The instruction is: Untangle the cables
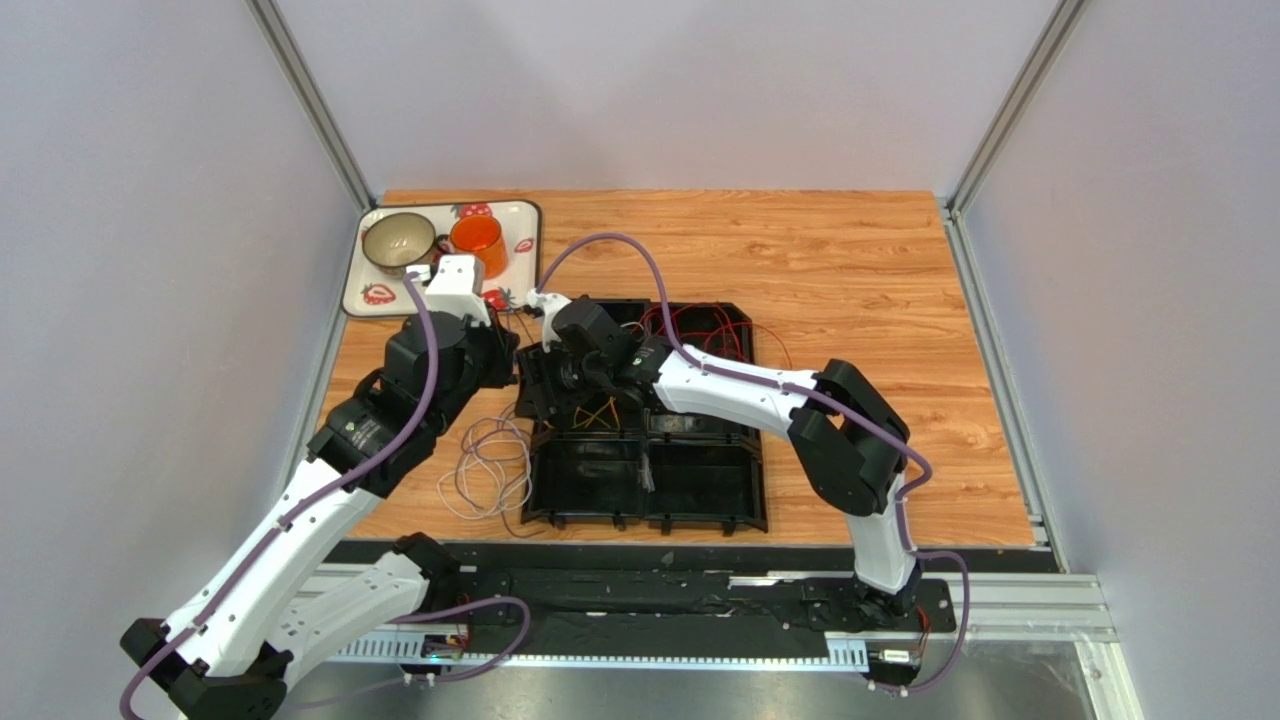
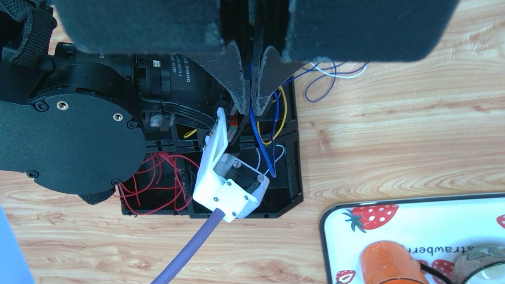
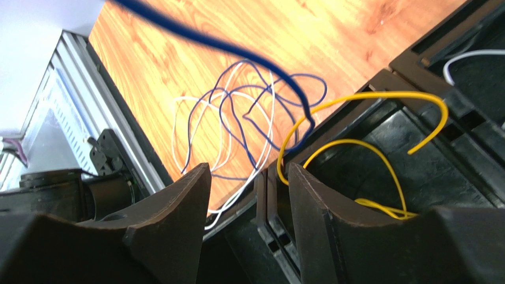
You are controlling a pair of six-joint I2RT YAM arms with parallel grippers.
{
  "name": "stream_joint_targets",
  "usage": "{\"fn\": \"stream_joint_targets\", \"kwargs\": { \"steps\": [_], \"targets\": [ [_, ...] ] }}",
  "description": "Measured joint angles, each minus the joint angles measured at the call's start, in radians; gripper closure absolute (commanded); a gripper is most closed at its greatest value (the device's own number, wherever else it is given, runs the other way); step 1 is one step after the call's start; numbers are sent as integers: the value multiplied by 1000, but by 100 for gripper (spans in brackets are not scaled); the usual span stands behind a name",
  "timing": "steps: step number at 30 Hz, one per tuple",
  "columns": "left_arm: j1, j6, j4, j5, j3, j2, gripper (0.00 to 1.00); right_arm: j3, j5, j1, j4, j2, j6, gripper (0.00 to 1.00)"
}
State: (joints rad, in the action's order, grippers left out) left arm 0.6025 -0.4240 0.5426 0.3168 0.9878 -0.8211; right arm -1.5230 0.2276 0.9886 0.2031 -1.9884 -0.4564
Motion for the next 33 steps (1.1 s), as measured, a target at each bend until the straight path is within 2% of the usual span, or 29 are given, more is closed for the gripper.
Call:
{"fn": "stream_joint_targets", "kwargs": {
  "steps": [13, 17, 20, 28, 33],
  "targets": [
    [0, 5, 4, -1, 0, 0, 100, 2, -29, 4, -29, -25, 0, 66],
    [0, 6, 12, 0, 0, 0, 100, 4, -31, 5, -29, -27, 0, 90],
    [0, 8, 18, 1, 0, 0, 100, 4, -35, 5, -29, -27, -3, 100],
    [0, 12, 23, 9, 0, 9, 100, 8, -46, 6, -17, -19, -2, 100],
    [0, 18, 23, 24, 0, 12, 100, 53, -61, 6, 13, 63, 16, 100]
  ]
}}
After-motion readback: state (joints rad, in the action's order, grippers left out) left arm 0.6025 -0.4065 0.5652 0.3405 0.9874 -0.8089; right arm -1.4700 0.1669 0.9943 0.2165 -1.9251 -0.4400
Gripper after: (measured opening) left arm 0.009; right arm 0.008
